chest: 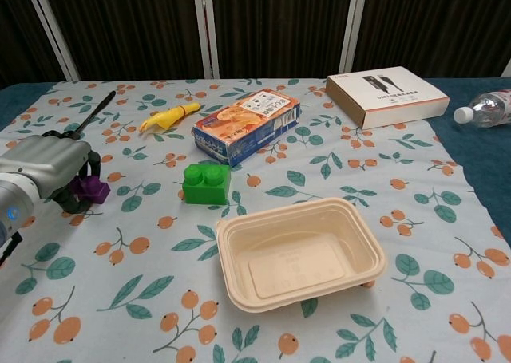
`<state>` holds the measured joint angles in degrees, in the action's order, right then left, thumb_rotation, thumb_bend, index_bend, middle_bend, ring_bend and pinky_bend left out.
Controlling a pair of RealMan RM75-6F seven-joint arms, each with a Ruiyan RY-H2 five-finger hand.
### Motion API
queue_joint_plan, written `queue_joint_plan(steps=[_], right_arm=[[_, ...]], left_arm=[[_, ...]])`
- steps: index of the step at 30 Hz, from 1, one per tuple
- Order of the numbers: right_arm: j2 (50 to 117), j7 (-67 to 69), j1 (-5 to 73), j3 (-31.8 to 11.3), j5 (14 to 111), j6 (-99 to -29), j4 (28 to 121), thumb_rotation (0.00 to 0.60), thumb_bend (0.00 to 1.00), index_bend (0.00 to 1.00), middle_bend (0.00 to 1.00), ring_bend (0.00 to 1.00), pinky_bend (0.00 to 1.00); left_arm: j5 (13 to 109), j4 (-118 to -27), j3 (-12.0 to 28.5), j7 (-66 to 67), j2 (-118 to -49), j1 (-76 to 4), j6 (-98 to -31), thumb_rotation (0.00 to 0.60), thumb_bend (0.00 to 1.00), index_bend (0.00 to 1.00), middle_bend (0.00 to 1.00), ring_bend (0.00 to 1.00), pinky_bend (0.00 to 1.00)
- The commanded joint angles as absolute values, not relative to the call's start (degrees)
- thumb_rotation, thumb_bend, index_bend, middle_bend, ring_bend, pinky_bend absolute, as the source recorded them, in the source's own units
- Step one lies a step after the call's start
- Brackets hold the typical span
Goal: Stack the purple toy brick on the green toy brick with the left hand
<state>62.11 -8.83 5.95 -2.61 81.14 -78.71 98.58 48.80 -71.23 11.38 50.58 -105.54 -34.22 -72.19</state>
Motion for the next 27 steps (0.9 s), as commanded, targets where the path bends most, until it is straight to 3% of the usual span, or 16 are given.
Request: queue_joint_plan(steps=[1, 7, 16, 27], right_arm=[[62.12, -8.8, 5.95, -2.59, 81.13, -78.69, 98.58, 0.6, 0.08, 0.08, 0.01, 0.0, 0.0], [62.12, -8.71, 5.94, -2.57, 81.32, -78.84, 98.51, 0.6, 0.08, 0.09, 0.01, 0.0, 0.0], [62.17, -8.82, 6.0, -2.44, 81.4, -78.67, 98.59, 0.6, 0.08, 0.09, 0.01, 0.0, 0.0], [62.23, -9.47, 6.31, -2.46, 80.59, -77.81, 98.85, 0.6, 0.08, 0.09, 0.01, 0.0, 0.0]], left_arm=[[48.89, -71.21, 11.54, 50.62, -105.7, -34.24, -72.43, 0.6, 0.4, 0.46, 0.44, 0.05, 0.0], [49.51, -72.03, 12.4, 50.43, -105.58, -34.18, -73.95, 0.6, 0.44, 0.49, 0.46, 0.06, 0.0], [48.44, -76.49, 14.3, 51.26, -103.21, -34.5, -73.94, 0.6, 0.43, 0.48, 0.45, 0.06, 0.0], [41.05, -97.38, 21.22, 63.64, -96.47, -41.09, -73.95, 0.6, 0.43, 0.48, 0.45, 0.06, 0.0]])
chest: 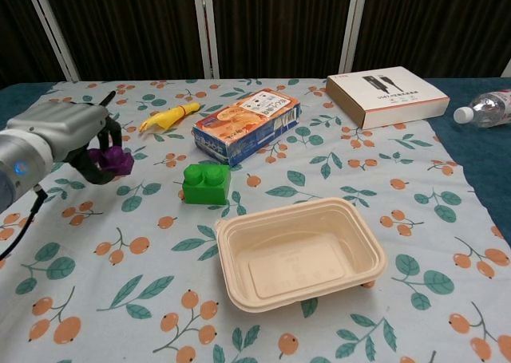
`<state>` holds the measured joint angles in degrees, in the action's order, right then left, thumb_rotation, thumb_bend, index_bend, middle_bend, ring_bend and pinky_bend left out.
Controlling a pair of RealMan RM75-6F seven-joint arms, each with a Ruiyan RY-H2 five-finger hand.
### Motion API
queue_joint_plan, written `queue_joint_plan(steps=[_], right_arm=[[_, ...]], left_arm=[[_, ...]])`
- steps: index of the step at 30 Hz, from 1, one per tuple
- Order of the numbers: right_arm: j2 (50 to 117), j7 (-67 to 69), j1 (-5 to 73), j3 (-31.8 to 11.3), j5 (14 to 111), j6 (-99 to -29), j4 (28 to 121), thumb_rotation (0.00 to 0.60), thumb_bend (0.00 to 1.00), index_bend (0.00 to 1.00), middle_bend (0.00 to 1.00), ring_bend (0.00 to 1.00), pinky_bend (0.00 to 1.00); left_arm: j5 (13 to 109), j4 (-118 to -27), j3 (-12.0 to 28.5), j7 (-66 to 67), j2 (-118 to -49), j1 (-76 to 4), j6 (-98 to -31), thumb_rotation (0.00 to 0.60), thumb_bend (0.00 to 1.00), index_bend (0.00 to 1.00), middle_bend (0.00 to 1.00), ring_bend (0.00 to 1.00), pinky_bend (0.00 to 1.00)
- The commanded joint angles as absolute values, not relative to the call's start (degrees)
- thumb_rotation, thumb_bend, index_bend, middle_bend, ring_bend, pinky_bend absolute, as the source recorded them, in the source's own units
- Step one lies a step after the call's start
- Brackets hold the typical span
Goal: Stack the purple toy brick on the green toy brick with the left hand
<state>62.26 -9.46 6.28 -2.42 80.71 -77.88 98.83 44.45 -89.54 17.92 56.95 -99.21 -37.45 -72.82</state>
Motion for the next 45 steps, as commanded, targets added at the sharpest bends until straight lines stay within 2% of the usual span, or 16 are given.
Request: queue_joint_plan(steps=[1, 7, 13, 24, 45], right_arm=[[62.23, -9.44, 6.34, -2.46, 80.54, -77.74, 98.85, 0.6, 0.08, 0.09, 0.01, 0.0, 0.0], [62.03, -8.83, 6.34, -2.45, 80.51, -77.64, 98.83, 0.6, 0.08, 0.08, 0.01, 0.0, 0.0], [61.82, -8.16, 6.28, -2.31, 80.89, -77.73, 98.79, 0.6, 0.08, 0.08, 0.01, 0.0, 0.0], [61.55, -6.97, 6.51, -2.29, 80.95, -77.2, 98.63, 0.6, 0.08, 0.08, 0.01, 0.0, 0.0], [61.23, -4.68, 6.54, -1.99, 81.63, -76.93, 97.82, 0.6, 0.08, 0.09, 0.01, 0.0, 0.0]], left_arm=[[40.44, -98.88, 21.7, 65.29, -96.19, -41.95, -74.46, 0.6, 0.43, 0.48, 0.45, 0.06, 0.0], [34.33, -105.97, 24.99, 73.03, -96.24, -47.25, -78.03, 0.6, 0.42, 0.48, 0.45, 0.06, 0.0], [31.53, -106.71, 23.9, 76.15, -97.99, -49.86, -81.58, 0.6, 0.42, 0.48, 0.45, 0.06, 0.0], [31.56, -101.05, 20.82, 75.77, -103.28, -52.03, -86.28, 0.6, 0.42, 0.48, 0.45, 0.06, 0.0], [31.3, -89.02, 20.0, 75.04, -112.4, -56.78, -84.84, 0.6, 0.41, 0.47, 0.45, 0.06, 0.0]])
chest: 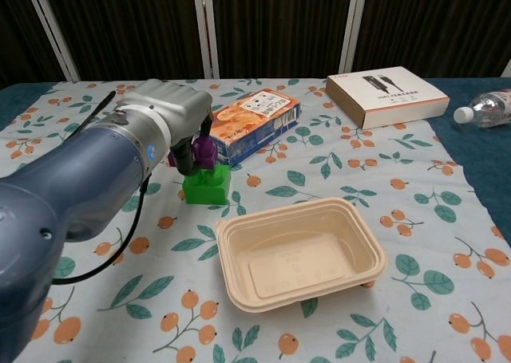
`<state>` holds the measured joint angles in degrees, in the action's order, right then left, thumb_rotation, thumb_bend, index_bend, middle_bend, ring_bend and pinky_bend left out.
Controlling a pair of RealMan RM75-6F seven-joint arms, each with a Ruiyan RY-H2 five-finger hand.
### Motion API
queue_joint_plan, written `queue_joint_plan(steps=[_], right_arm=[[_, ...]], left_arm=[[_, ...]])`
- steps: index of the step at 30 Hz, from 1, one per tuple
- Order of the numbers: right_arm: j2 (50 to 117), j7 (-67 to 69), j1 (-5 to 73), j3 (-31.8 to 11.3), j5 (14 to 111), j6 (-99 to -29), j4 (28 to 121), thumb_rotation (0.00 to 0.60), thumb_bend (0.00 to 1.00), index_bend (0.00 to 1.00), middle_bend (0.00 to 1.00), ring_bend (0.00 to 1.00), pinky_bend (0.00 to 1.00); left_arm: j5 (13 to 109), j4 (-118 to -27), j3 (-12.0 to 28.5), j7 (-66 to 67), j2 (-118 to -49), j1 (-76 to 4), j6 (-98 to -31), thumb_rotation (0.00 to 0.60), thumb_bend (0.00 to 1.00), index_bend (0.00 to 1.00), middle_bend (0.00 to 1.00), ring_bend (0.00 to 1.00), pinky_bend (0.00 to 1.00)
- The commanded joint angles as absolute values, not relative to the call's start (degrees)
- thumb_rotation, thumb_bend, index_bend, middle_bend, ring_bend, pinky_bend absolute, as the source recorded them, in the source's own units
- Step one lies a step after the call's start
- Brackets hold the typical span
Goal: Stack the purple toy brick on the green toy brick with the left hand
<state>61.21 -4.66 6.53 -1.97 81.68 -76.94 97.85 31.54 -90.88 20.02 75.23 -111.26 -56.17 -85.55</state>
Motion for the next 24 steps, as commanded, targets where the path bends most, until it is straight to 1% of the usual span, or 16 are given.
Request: queue_joint_plan(steps=[1, 14, 24], right_arm=[[61.25, -4.68, 6.54, -2.01, 81.55, -76.91, 97.79, 0.6, 0.08, 0.09, 0.01, 0.0, 0.0], [61.21, -4.29, 6.65, -2.18, 80.97, -76.58, 97.5, 0.6, 0.08, 0.09, 0.01, 0.0, 0.0], [61.04, -4.05, 6.46, -2.04, 81.34, -76.98, 97.58, 0.6, 0.08, 0.09, 0.01, 0.0, 0.0]], left_arm=[[31.37, -88.47, 19.84, 75.08, -112.7, -56.93, -84.67, 0.6, 0.41, 0.47, 0.45, 0.06, 0.0], [31.66, -83.55, 19.61, 74.43, -115.61, -58.05, -82.91, 0.6, 0.41, 0.48, 0.45, 0.06, 0.0], [32.5, -80.77, 18.11, 73.86, -117.14, -57.43, -82.57, 0.6, 0.41, 0.47, 0.44, 0.06, 0.0]])
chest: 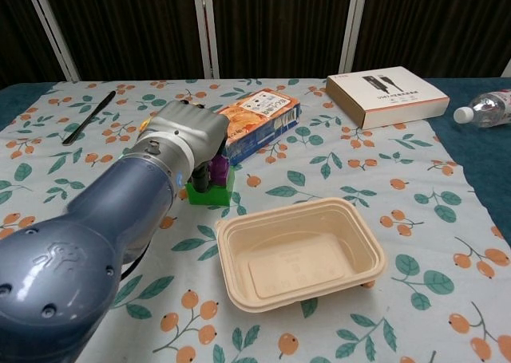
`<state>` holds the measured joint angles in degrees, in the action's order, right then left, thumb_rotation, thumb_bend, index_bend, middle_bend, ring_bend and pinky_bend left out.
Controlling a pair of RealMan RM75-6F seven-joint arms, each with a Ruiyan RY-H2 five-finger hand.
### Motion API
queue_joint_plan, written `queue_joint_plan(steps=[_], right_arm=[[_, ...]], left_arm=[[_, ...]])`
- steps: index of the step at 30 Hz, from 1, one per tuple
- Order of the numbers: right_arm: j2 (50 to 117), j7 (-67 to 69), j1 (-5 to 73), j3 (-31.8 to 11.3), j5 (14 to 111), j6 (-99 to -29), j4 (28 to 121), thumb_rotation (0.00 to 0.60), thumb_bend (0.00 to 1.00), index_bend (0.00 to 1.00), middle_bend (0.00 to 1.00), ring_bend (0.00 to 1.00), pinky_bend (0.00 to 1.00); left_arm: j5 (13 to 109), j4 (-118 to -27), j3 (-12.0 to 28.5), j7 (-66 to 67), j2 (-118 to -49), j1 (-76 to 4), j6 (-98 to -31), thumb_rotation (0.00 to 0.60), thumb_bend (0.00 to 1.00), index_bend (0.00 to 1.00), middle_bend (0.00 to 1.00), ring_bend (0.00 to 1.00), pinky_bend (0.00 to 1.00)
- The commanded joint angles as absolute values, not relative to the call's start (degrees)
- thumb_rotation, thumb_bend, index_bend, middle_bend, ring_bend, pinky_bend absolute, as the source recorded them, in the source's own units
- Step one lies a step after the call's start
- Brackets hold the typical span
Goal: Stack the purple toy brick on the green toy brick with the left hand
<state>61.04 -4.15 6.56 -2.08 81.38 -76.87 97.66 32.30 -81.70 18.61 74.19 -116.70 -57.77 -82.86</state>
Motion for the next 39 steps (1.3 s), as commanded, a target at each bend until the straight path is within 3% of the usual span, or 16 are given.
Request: queue_joint_plan(steps=[1, 25, 27, 34, 39], right_arm=[[61.04, -3.99, 6.42, -2.05, 81.31, -77.01, 97.52, 0.6, 0.08, 0.09, 0.01, 0.0, 0.0], [61.21, -4.38, 6.63, -2.03, 81.08, -76.59, 97.44, 0.6, 0.08, 0.09, 0.01, 0.0, 0.0], [61.25, -4.46, 6.66, -2.02, 81.08, -76.55, 97.43, 0.6, 0.08, 0.09, 0.01, 0.0, 0.0], [61.4, -4.75, 6.85, -1.98, 81.02, -76.2, 97.44, 0.6, 0.08, 0.09, 0.01, 0.0, 0.0], [61.5, -5.06, 6.96, -1.88, 81.23, -76.09, 97.55, 0.6, 0.08, 0.09, 0.01, 0.0, 0.0]], left_arm=[[32.71, -80.27, 17.8, 73.81, -117.29, -57.31, -82.51, 0.6, 0.41, 0.47, 0.44, 0.06, 0.0], [34.46, -74.9, 16.67, 72.59, -119.02, -55.19, -80.86, 0.6, 0.41, 0.43, 0.4, 0.06, 0.0], [34.58, -74.86, 16.86, 72.61, -119.03, -55.13, -80.83, 0.6, 0.41, 0.39, 0.35, 0.05, 0.0], [36.9, -78.51, 17.53, 72.16, -117.22, -54.98, -81.39, 0.6, 0.38, 0.13, 0.05, 0.0, 0.0], [38.3, -82.32, 17.48, 72.87, -114.9, -54.55, -82.58, 0.6, 0.37, 0.1, 0.0, 0.0, 0.0]])
